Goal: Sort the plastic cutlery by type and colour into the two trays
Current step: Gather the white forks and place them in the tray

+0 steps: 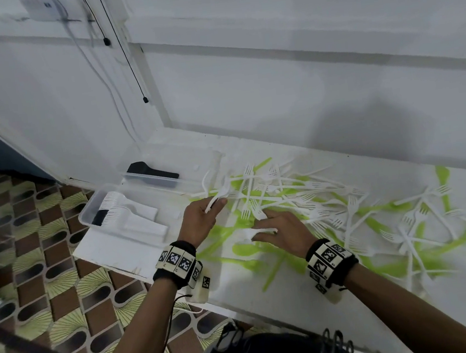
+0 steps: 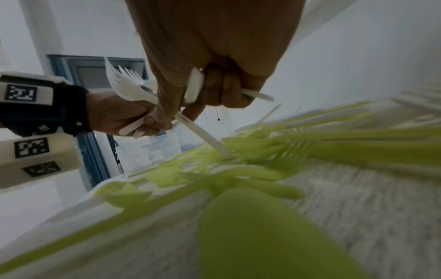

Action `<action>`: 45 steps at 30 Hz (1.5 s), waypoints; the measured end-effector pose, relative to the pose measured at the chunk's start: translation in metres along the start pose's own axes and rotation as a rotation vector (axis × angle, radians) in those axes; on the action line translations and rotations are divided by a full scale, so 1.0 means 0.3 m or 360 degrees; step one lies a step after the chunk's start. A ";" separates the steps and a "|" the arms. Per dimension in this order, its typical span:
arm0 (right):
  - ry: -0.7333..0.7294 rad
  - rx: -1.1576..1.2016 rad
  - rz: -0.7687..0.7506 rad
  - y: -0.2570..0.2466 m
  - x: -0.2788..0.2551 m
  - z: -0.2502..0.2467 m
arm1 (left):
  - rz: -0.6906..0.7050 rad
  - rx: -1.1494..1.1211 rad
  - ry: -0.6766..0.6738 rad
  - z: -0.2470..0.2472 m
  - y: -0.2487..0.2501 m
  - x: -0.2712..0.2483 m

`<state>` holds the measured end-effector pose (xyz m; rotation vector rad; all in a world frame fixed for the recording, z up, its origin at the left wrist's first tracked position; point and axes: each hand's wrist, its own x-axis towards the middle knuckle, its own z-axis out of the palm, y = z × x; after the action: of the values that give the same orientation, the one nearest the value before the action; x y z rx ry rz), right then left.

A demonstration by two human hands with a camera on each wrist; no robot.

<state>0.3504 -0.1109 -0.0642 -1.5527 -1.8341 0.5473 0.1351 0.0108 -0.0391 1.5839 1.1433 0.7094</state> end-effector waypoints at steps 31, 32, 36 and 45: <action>0.0923 0.0638 0.0865 -0.026 -0.040 -0.105 | 0.0663 0.1226 -0.0260 0.210 0.191 0.049; 0.0895 0.0669 0.0918 -0.031 -0.031 -0.095 | 0.0648 0.1103 -0.0225 0.188 0.202 0.031; 0.0806 0.0897 0.1020 -0.079 0.000 -0.053 | 0.0454 0.0589 -0.0094 0.116 0.200 -0.053; 0.0769 0.1226 0.0906 -0.174 0.094 -0.001 | 0.0375 0.0014 -0.0134 0.081 0.144 -0.129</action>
<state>0.3122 -0.0942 -0.0218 -1.4498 -0.6679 0.9032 0.1556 -0.0358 -0.0021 1.7575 0.9084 0.7832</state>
